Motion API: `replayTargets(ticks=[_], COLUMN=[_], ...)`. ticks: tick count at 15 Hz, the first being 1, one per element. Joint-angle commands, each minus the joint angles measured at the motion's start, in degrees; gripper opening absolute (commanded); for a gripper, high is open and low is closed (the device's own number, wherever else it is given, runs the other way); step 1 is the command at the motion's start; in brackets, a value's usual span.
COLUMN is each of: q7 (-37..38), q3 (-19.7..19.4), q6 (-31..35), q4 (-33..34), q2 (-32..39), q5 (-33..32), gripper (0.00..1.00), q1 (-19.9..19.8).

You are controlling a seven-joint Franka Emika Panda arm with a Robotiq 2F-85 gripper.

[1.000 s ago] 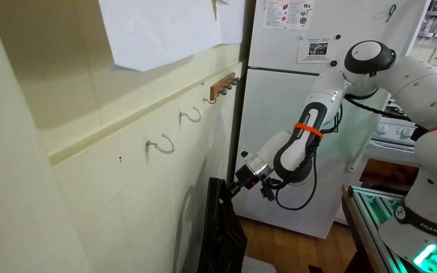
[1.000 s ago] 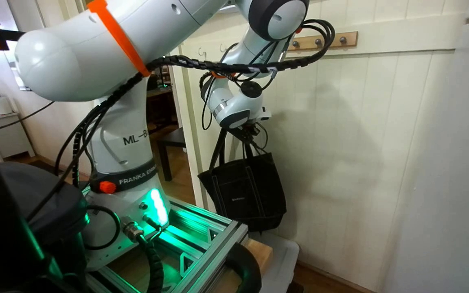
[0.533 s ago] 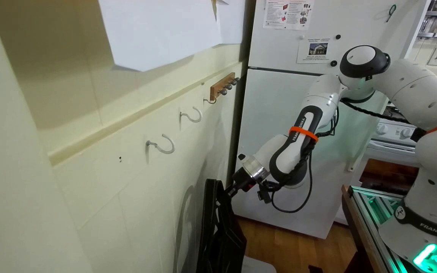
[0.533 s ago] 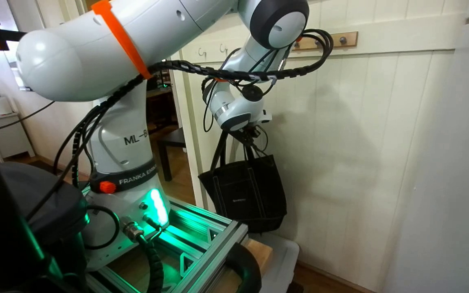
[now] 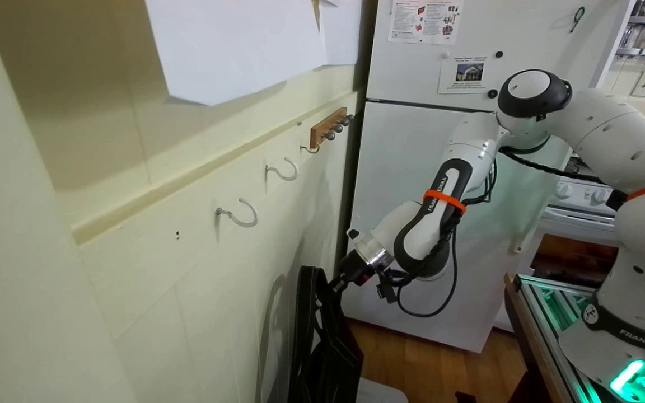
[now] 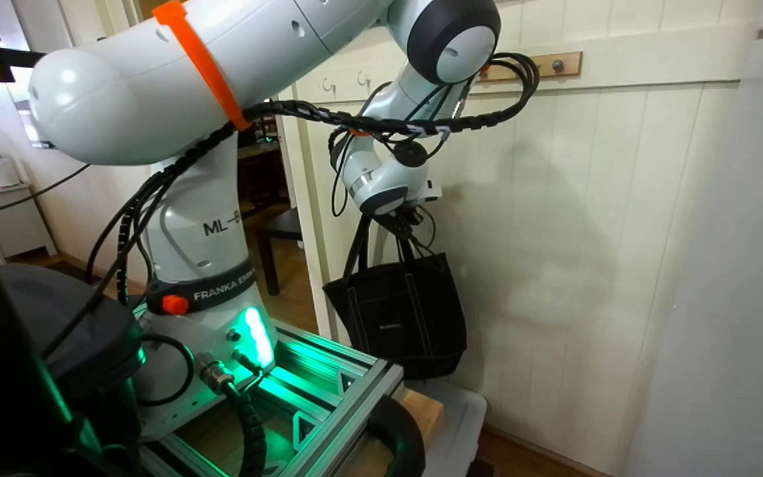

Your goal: Remove the black bag from the hook

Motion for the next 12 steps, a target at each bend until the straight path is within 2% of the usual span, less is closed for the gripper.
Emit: replayTargets(ticks=[1, 3, 5, 6, 7, 9, 12], q7=[0.16, 0.12, 0.12, 0.11, 0.06, 0.07, 0.1], q3=[-1.14, -1.43, -1.54, -1.65, -1.75, -1.83, -1.81], q6=[-0.17, -0.24, -0.35, -0.49, -0.42, -0.34, -0.36], q4=[1.6, 1.74, 1.92, 1.96, 2.0, 2.05, 2.14], q2=[-0.94, -0.86, -0.97, -0.86, -0.8, -0.84, -0.72], q5=[-0.81, -0.82, -0.88, -0.82, -0.81, -0.83, -0.84], gripper=[0.01, 0.1, 0.03, 0.05, 0.32, 0.33, 0.56], q1=[1.6, 1.91, 2.07, 2.32, 2.56, 2.92, 3.3])
